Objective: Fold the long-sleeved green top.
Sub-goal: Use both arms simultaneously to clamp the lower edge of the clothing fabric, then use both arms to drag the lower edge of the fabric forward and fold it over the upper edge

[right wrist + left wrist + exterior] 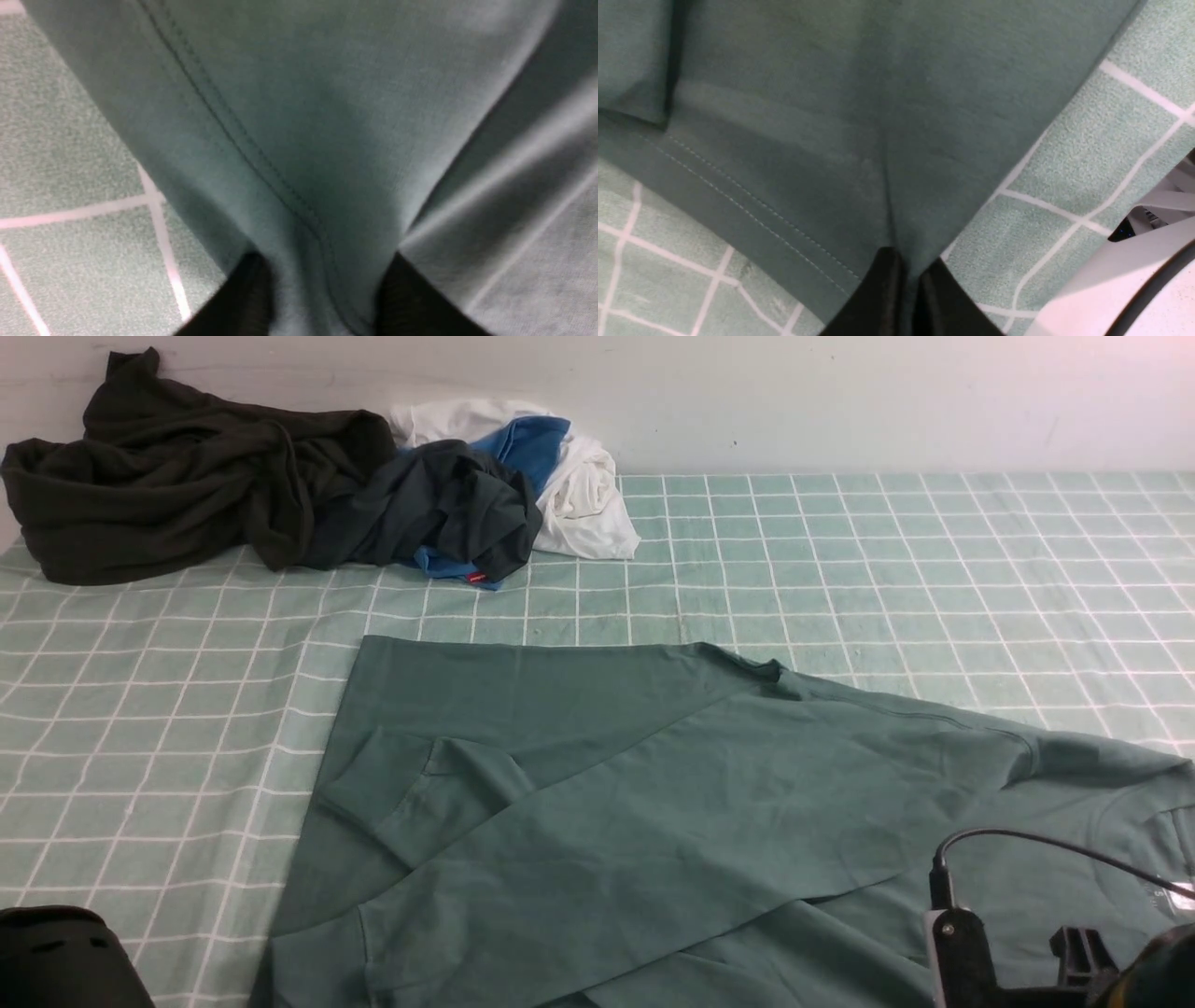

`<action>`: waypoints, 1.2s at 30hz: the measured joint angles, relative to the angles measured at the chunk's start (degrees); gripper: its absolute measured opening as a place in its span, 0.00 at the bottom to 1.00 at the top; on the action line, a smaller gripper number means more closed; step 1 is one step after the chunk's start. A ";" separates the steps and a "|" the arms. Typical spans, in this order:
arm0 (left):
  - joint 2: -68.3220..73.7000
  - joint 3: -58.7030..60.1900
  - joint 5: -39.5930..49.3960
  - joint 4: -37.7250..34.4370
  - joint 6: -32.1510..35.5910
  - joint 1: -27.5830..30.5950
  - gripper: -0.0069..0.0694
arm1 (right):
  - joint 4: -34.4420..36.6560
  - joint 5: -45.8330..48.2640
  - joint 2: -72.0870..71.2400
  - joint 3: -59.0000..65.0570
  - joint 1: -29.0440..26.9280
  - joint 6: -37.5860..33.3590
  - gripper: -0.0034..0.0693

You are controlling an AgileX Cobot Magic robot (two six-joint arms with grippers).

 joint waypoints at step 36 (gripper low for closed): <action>42.56 -65.40 -0.71 5.08 10.53 34.58 0.11 | 8.89 9.13 31.85 -61.23 -18.32 -3.45 0.06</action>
